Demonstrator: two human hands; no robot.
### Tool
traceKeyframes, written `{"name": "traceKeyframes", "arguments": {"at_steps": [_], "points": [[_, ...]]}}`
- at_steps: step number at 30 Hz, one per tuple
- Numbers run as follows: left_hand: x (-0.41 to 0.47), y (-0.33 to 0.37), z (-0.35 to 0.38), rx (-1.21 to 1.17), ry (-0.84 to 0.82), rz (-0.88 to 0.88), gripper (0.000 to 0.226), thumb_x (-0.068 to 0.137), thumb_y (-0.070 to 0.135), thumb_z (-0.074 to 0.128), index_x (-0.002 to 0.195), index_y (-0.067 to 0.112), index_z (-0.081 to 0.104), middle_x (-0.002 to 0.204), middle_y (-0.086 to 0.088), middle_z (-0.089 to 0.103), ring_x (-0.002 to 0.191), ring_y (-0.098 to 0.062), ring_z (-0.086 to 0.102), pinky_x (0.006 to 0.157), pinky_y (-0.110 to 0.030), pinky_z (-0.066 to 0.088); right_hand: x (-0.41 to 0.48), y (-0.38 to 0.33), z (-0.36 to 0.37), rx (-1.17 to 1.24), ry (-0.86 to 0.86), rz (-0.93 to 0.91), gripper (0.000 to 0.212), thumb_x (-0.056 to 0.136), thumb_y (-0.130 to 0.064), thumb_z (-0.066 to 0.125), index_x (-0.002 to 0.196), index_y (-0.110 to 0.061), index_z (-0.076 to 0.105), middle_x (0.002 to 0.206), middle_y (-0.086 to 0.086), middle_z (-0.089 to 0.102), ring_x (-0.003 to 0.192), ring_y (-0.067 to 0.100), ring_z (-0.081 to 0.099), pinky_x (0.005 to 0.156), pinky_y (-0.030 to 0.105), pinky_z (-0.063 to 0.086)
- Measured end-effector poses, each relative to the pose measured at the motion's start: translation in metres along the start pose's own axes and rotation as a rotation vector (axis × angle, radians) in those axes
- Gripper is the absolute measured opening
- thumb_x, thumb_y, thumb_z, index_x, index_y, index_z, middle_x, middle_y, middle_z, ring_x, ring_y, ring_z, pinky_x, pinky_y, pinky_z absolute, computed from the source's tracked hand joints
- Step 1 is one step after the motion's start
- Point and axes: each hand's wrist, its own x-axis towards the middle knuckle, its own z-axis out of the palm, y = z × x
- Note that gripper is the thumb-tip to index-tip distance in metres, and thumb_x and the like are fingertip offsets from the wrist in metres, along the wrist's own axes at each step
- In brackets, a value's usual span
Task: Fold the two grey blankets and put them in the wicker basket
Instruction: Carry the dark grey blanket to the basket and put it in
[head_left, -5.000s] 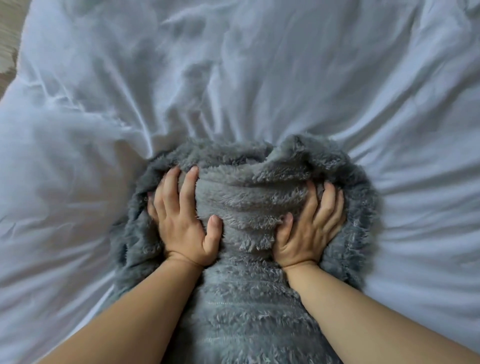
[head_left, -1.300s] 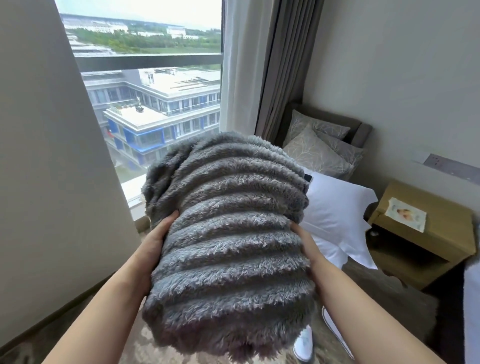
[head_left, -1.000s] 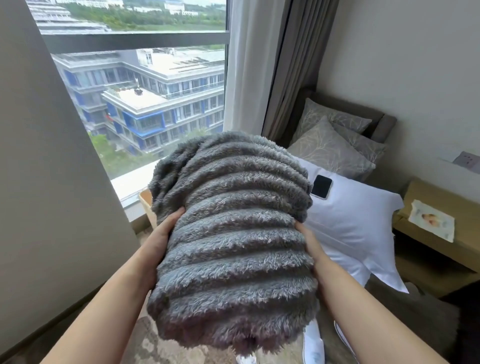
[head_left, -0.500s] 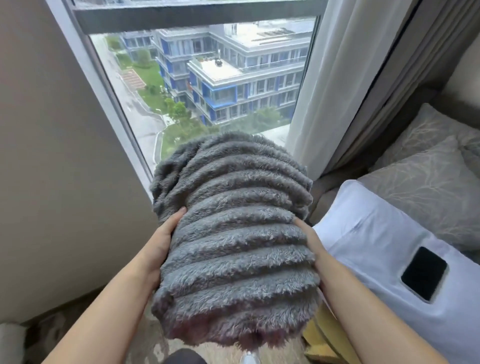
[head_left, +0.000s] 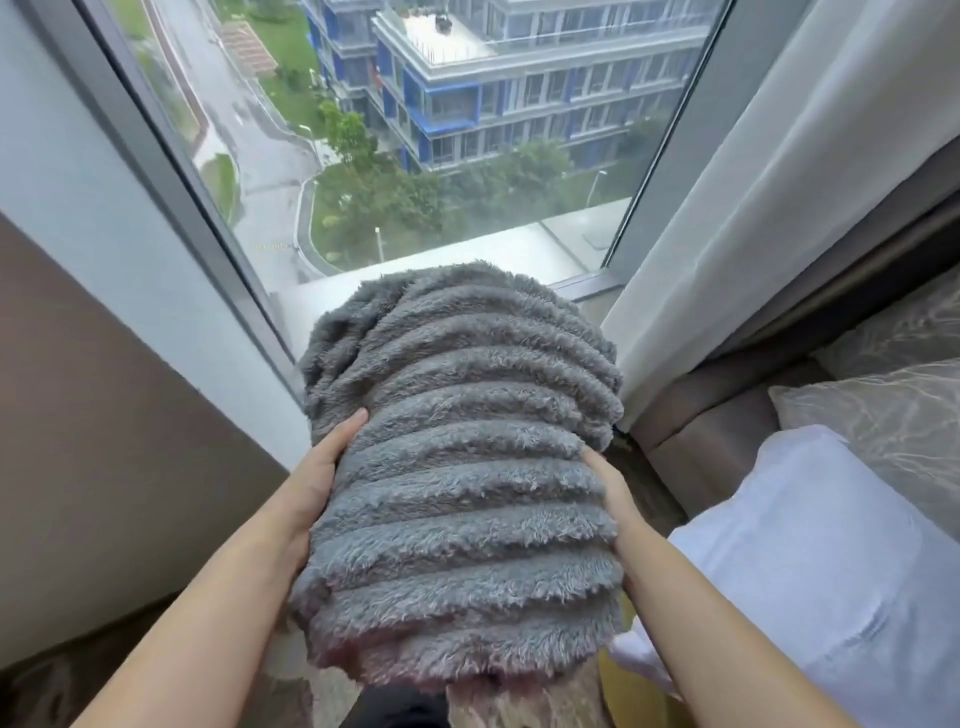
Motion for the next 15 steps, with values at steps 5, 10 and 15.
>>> {"name": "traceKeyframes", "arguments": {"at_steps": [5,10,15], "points": [[0.094,0.028,-0.011,-0.086,-0.064,-0.095,0.063,0.058,0.056,0.079,0.108,0.018,0.073,0.115,-0.014,0.069,0.1,-0.032,0.068,0.074,-0.04,0.057,0.085,0.003,0.012,0.192,0.039,0.163,0.038,0.101,-0.026,0.036,0.11,-0.011,0.07,0.106,0.002,0.068,0.097,0.021,0.066,0.079,0.028,0.054],[0.165,0.021,-0.021,-0.156,-0.038,-0.133,0.068,0.068,0.053,0.074,0.124,0.016,0.063,0.124,-0.016,0.064,0.112,-0.035,0.062,0.083,-0.045,0.055,0.151,0.013,0.006,0.325,-0.082,0.27,0.031,0.072,-0.031,0.057,0.076,-0.007,0.076,0.079,0.015,0.071,0.072,0.033,0.069,0.064,0.039,0.056],[0.255,-0.019,-0.04,-0.169,0.112,-0.025,0.067,0.073,0.044,0.069,0.13,0.013,0.056,0.129,-0.018,0.06,0.117,-0.036,0.058,0.103,-0.054,0.041,0.254,0.039,-0.013,0.24,-0.109,0.4,0.028,0.061,-0.023,0.056,0.083,-0.006,0.055,0.081,0.016,0.058,0.076,0.034,0.057,0.074,0.041,0.046]]}}
